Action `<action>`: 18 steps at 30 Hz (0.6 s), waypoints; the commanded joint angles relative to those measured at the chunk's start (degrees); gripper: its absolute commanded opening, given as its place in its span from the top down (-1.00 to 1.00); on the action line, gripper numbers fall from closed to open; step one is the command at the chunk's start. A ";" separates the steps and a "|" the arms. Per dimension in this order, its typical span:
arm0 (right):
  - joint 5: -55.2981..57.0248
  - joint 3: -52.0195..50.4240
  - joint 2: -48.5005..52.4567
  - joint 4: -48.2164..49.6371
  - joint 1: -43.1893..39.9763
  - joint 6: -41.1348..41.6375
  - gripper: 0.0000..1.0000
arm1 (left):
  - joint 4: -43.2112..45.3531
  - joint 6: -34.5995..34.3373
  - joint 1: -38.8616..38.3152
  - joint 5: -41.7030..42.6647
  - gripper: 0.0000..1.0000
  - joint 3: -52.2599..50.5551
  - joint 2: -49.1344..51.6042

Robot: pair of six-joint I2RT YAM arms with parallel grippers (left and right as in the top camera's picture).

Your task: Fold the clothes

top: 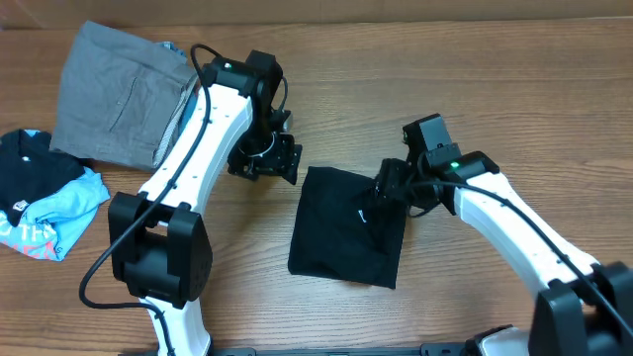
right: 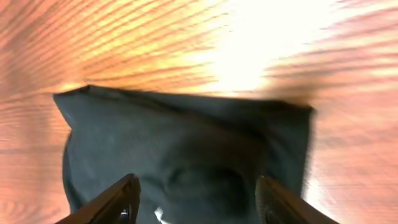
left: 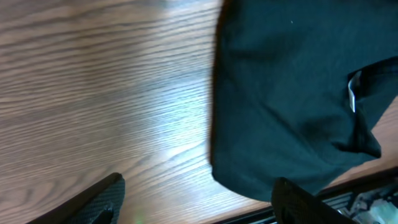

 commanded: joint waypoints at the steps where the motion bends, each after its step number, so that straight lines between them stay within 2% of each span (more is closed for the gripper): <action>1: -3.56 0.92 4.74 2.82 0.44 1.01 0.22 | 1.20 1.31 -0.39 3.26 -0.57 -3.43 -1.68; 2: -2.56 0.92 5.70 3.21 0.42 0.98 0.65 | 1.55 1.29 -0.39 3.45 -0.56 -4.28 -1.68; 3: -0.42 0.94 6.40 3.23 0.22 0.98 0.92 | 1.86 1.29 -0.39 3.48 -0.55 -5.18 -1.68; 6: 10.67 1.60 6.14 1.07 -1.99 0.81 0.92 | 2.56 1.29 -0.39 3.61 -0.55 -7.80 -1.68; 9: 14.60 3.63 4.81 -0.33 -5.07 -3.72 0.92 | 3.98 1.31 -0.39 4.46 -0.55 -10.45 -1.68; 10: 14.53 4.28 4.24 -0.44 -6.12 -5.49 0.78 | 4.81 1.31 -0.39 4.48 -0.55 -11.21 -1.68; 11: 14.56 5.07 3.56 -1.05 -7.17 -5.99 0.38 | 5.66 1.31 -0.39 4.50 -0.55 -11.96 -1.68; 12: 14.05 5.86 2.99 -2.10 -7.91 -5.95 0.06 | 6.54 1.31 -0.39 4.57 -0.55 -12.55 -1.68; 13: 12.52 6.80 2.43 -3.69 -8.50 -5.99 -0.08 | 7.08 1.31 -0.39 4.87 -0.56 -13.18 -1.68; 18: -3.45 10.10 0.11 -15.87 -9.14 -10.19 -0.13 | 8.72 1.75 -0.39 5.64 -0.57 -14.08 -1.68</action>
